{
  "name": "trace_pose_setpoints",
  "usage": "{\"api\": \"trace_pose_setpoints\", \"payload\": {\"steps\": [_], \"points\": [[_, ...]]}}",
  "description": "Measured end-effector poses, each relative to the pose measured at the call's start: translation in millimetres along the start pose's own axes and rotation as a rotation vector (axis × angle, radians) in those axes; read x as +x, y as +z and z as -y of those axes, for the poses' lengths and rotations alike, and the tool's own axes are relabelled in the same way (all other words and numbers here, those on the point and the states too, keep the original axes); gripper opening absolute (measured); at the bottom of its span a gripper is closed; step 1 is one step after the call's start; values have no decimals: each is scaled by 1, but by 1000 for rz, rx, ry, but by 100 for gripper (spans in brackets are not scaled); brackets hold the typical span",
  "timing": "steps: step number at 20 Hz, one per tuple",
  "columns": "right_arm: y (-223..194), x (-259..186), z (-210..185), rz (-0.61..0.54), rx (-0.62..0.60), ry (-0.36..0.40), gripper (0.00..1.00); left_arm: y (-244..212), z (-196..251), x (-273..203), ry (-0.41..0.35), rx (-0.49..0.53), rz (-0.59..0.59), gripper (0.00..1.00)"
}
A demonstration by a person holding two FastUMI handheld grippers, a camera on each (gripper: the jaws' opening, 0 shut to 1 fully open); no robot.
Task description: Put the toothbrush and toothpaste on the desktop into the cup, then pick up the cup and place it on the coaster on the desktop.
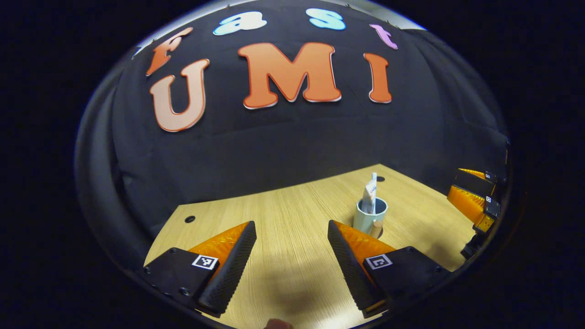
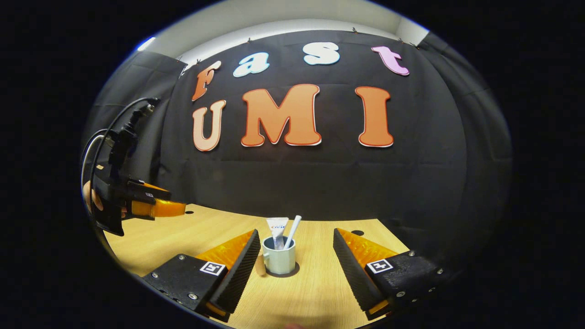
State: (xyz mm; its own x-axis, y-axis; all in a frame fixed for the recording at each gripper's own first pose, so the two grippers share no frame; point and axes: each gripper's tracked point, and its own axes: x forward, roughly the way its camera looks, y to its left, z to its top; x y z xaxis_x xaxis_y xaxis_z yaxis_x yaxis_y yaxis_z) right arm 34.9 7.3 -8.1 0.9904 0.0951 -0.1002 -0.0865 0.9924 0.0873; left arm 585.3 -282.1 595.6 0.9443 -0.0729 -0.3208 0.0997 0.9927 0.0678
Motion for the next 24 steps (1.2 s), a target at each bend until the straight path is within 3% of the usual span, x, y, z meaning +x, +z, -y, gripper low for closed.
{"api": "trace_pose_setpoints", "payload": {"steps": [8, 24], "points": [[19, -1, -24, 101, -4, 15, 96, 4, -32, -41, 112, -78, 275, 100], [26, -14, -49, 193, -32, 80, 96, -2, -41, -71, 177, -119, 393, 99]]}}
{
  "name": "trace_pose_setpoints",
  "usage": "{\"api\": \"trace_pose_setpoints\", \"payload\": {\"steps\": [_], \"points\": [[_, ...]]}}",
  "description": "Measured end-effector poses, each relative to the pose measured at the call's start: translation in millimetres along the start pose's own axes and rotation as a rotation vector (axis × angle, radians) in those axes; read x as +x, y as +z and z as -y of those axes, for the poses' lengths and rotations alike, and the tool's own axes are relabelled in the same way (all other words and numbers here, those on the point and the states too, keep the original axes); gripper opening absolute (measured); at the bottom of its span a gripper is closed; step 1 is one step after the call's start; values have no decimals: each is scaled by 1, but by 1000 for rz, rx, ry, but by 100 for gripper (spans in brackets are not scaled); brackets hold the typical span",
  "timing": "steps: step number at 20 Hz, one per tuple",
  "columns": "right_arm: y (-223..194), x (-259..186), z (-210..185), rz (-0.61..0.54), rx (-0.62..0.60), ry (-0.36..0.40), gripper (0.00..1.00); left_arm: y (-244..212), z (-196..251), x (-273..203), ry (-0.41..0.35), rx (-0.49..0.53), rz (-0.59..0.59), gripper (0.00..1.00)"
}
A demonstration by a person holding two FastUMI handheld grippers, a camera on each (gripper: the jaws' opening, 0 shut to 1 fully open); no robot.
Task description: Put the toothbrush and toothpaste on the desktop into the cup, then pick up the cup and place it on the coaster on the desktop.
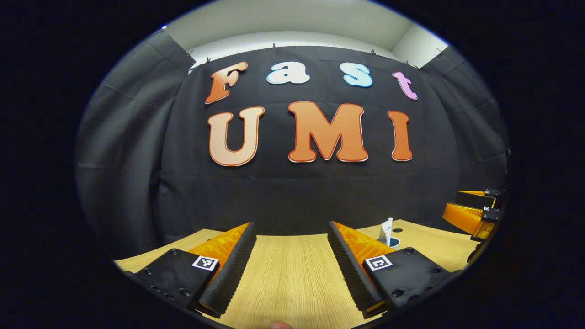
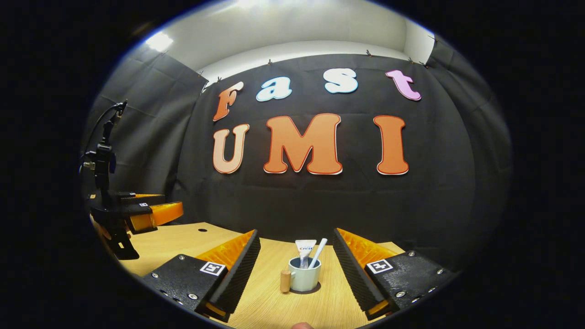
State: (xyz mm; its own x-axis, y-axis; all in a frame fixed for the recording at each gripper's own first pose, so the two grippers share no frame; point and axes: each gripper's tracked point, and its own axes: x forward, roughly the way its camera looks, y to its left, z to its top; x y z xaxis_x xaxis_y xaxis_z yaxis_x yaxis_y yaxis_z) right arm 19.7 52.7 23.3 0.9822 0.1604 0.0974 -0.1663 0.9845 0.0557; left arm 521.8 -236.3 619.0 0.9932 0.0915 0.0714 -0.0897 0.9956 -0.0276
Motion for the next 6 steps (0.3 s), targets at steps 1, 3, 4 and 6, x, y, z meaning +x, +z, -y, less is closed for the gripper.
{"api": "trace_pose_setpoints", "payload": {"steps": [1, 3, 4, 6], "points": [[2, 0, -1, 3, -4, 2, 96, 1, 2, -1, 1, -4, 6, 99], [2, -1, -3, 8, -5, 10, 96, 3, 2, -3, 2, -7, 17, 100], [3, -3, -3, 12, -7, 10, 96, 5, 2, -6, 7, -7, 23, 100], [4, -5, -3, 20, -12, 8, 96, 5, 4, -6, 11, -11, 27, 100]]}}
